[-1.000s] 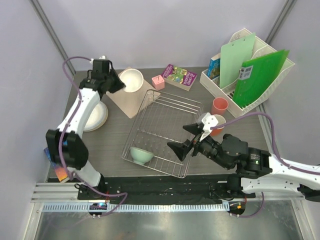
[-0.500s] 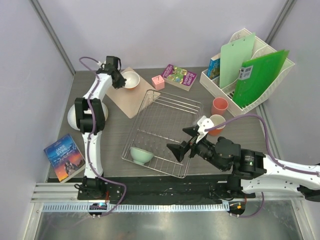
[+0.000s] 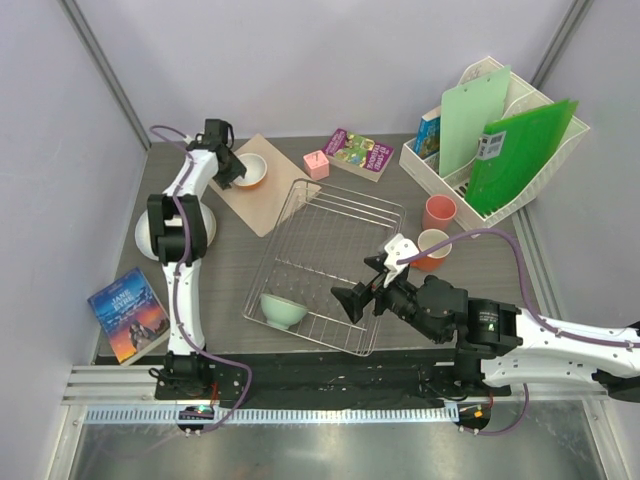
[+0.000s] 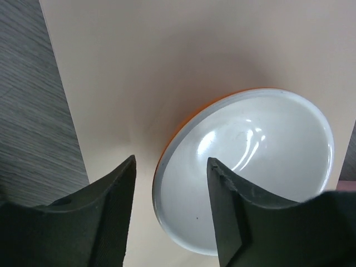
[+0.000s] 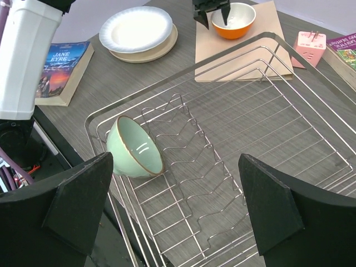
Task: Unload the mixed dishes from the dish rack
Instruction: Place the bowl at the center of the board.
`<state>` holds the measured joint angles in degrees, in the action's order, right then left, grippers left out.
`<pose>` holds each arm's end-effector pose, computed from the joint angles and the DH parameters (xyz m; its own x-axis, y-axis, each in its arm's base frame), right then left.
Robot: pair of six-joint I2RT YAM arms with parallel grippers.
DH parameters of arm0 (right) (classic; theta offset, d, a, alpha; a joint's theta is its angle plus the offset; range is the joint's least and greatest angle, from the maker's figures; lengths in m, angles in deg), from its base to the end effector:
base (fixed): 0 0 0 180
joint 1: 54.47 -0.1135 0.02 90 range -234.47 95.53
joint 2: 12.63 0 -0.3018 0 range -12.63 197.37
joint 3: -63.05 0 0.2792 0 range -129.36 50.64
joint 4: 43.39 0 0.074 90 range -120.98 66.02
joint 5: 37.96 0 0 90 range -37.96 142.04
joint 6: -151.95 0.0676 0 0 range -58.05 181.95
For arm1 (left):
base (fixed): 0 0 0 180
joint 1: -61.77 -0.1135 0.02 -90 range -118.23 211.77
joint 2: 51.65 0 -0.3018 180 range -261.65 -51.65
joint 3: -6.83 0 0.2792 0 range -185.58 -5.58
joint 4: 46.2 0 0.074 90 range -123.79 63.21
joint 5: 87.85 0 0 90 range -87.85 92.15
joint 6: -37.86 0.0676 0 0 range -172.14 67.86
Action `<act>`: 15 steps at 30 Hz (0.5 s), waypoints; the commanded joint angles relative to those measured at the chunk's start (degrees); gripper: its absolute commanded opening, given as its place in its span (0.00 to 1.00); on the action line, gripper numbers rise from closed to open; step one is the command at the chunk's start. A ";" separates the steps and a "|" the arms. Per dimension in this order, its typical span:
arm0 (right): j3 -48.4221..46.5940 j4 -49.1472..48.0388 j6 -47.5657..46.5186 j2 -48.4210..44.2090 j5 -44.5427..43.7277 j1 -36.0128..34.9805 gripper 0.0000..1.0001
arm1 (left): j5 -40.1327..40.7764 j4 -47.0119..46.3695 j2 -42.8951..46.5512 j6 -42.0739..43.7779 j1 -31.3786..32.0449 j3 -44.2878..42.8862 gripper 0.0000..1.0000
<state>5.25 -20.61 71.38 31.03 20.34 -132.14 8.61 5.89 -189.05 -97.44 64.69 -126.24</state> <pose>0.0779 0.1902 0.3703 -0.1497 -0.0319 -0.9882 -0.7053 0.7039 0.0841 0.5982 -0.0229 0.1791 -0.5771 -0.6778 -0.4557 -0.5995 0.7304 -0.3272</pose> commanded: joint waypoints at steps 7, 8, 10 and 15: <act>-0.67 -1.32 0.24 1.07 -3.36 -0.20 1.00 | 0.75 2.24 15.48 -2.06 -0.98 2.26 0.73; -0.76 -1.14 0.76 1.43 -4.58 -0.12 1.00 | 0.40 1.55 20.46 -2.77 -0.90 4.01 0.73; -1.19 -1.05 2.52 3.00 -8.70 -0.03 1.00 | -1.87 -2.39 27.42 -4.61 -0.81 12.00 0.73; -2.51 -0.97 8.05 7.22 -7.86 3.56 1.00 | -3.65 -5.23 47.18 -2.96 4.89 28.95 0.72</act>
<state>5.32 -20.48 73.85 35.45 14.59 -131.63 6.62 4.34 -155.48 -100.55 64.98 -105.81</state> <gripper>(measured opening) 0.996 0.723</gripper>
